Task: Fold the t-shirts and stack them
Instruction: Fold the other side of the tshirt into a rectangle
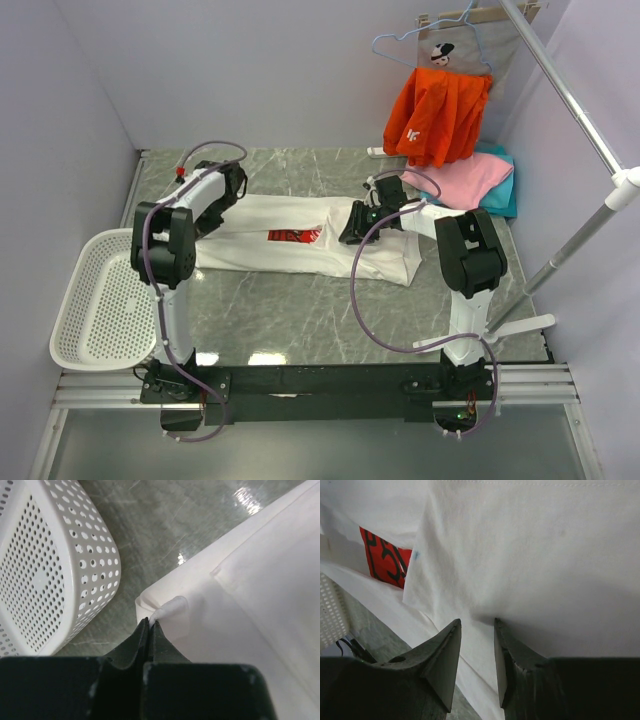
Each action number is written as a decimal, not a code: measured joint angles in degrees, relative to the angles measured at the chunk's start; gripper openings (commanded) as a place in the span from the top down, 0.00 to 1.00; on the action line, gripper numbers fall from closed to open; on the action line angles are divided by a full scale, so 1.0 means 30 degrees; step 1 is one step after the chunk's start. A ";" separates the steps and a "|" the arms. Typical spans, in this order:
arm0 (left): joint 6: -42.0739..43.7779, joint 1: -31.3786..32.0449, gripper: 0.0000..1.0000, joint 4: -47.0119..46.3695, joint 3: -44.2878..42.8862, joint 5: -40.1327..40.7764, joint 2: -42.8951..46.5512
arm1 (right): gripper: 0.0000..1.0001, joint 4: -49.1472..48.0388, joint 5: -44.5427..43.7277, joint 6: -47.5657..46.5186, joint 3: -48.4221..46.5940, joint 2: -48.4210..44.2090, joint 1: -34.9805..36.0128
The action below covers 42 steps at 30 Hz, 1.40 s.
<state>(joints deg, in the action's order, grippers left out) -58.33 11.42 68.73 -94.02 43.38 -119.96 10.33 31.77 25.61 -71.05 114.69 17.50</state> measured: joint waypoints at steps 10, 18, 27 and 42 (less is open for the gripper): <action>0.1610 0.0466 0.99 -0.1217 -0.0342 -0.0386 0.0197 | 0.60 0.0015 0.0204 0.0000 -0.0175 0.0211 -0.0007; -0.1588 0.1617 0.99 -0.0291 0.5078 -0.1224 0.5391 | 0.60 0.0007 0.0291 0.0007 -0.0357 0.0350 0.0000; -0.4809 0.0503 0.99 0.0699 0.6484 -0.1727 0.5413 | 0.60 -0.0080 0.0437 0.0022 -0.0313 0.0350 -0.0007; -0.6448 0.0073 0.99 0.2361 -0.0299 -0.0911 0.1486 | 0.60 -0.0036 0.0430 0.0000 -0.0321 0.0350 0.0000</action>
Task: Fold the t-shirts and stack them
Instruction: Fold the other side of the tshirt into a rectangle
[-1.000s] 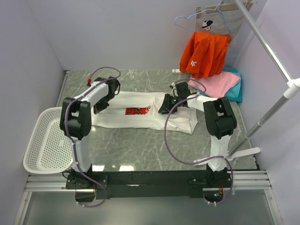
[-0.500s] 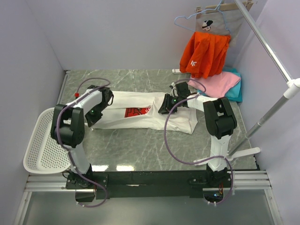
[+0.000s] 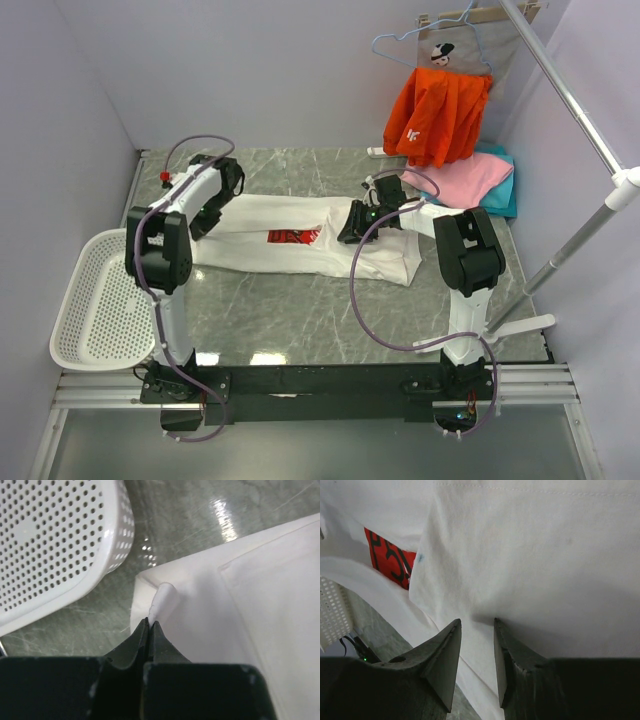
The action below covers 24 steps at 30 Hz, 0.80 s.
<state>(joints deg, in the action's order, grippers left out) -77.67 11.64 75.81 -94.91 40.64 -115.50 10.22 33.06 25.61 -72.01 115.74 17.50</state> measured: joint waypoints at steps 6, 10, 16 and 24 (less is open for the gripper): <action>0.0270 -0.0321 0.72 -0.0036 -0.1603 -0.0036 -0.2222 | 0.60 0.0036 0.0000 -0.0036 0.0000 0.0000 -0.0007; 0.1042 -0.0437 0.01 0.0000 -0.1319 -0.0058 -0.2623 | 0.60 0.0051 0.0000 -0.0102 0.0000 0.0000 0.0000; 0.2244 -0.0838 0.01 -0.0248 0.0131 0.0058 -0.1282 | 0.60 0.0066 0.0000 -0.0204 -0.0007 0.0000 0.0000; 0.4036 -0.1086 0.00 -0.1909 0.0233 -0.0160 -0.0597 | 0.60 0.0087 0.0000 -0.0219 -0.0007 0.0000 -0.0007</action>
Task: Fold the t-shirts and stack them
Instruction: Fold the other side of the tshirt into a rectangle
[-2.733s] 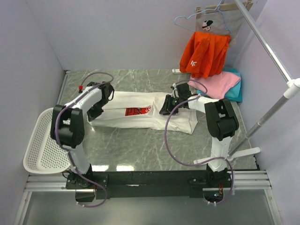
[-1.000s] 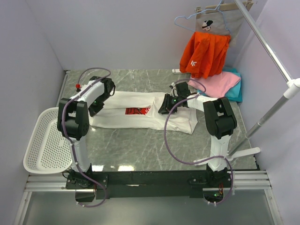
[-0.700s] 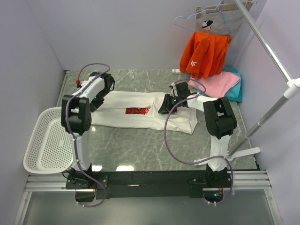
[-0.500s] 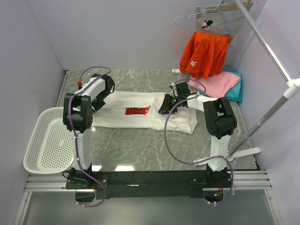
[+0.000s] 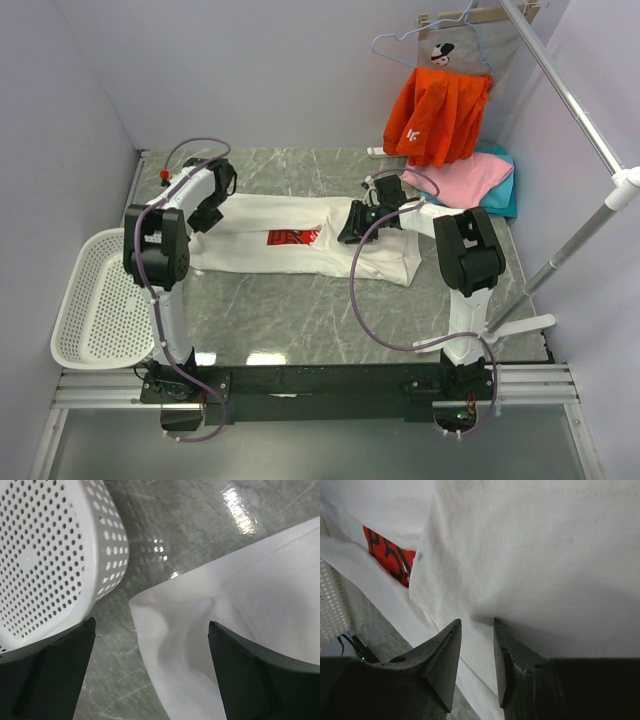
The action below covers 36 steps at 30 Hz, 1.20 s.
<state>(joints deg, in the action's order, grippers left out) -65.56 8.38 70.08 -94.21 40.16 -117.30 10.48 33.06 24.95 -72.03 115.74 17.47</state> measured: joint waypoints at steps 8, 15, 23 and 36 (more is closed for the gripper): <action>0.1224 -0.0015 0.02 -0.0801 -0.1421 -0.0036 -0.2863 | 0.60 0.0015 0.0007 0.0000 0.0000 0.0000 0.0000; 0.1115 -0.0007 0.62 -0.0211 -0.1457 0.0393 -0.2892 | 0.60 0.0015 0.0007 -0.0007 0.0000 0.0000 0.0000; 0.1472 -0.0073 0.99 0.0619 -0.0335 0.1049 -0.2871 | 0.60 0.0007 0.0029 0.0000 0.0000 0.0000 0.0000; 0.2004 -0.0146 0.99 0.1792 -0.0087 0.1705 -0.1763 | 0.60 0.0000 0.0240 0.0015 0.0000 0.0000 0.0000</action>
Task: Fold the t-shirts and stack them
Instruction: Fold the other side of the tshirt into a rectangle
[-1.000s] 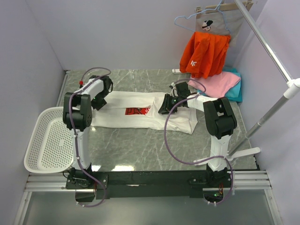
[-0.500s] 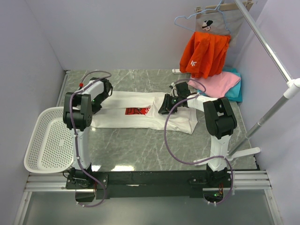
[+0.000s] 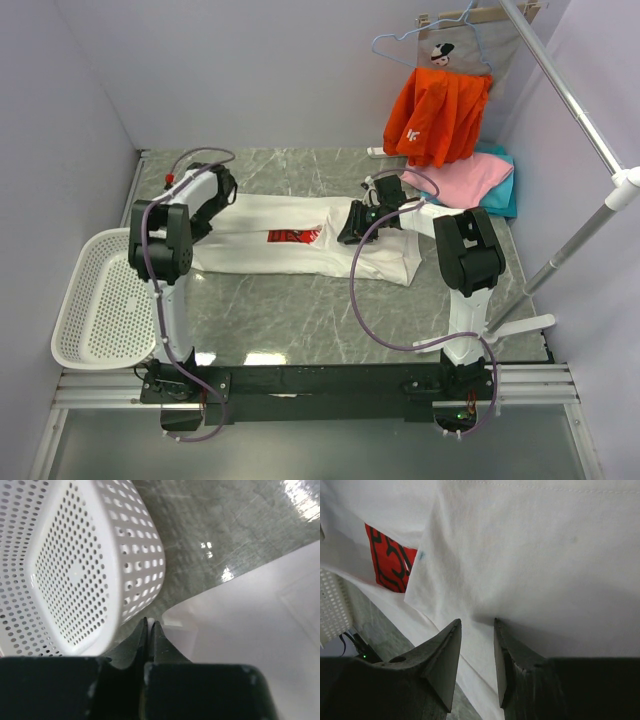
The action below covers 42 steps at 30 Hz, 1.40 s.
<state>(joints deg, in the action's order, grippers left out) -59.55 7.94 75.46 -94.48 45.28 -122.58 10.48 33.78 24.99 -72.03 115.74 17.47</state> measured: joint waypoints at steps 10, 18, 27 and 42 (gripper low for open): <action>0.0707 -0.0015 0.97 0.0262 0.0131 -0.1013 0.2645 | 0.60 -0.0036 0.0146 0.0036 0.0000 0.0000 0.0000; 0.1807 -0.0219 0.01 0.0342 -0.0940 -0.1071 0.0219 | 0.60 -0.0058 0.0270 0.0073 0.0007 0.0000 0.0000; 0.2601 -0.0787 0.00 0.0036 -0.1989 -0.1158 0.0015 | 0.60 -0.0029 0.0255 0.0066 0.0007 0.0000 0.0007; 0.5370 0.1479 0.00 -0.2069 -0.4437 -0.4546 0.1377 | 0.60 0.0175 0.0015 -0.0073 0.0000 0.0000 0.0000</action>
<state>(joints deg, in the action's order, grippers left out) -43.44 12.38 69.25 -107.79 31.64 -118.45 11.00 33.82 24.77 -72.03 115.74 17.47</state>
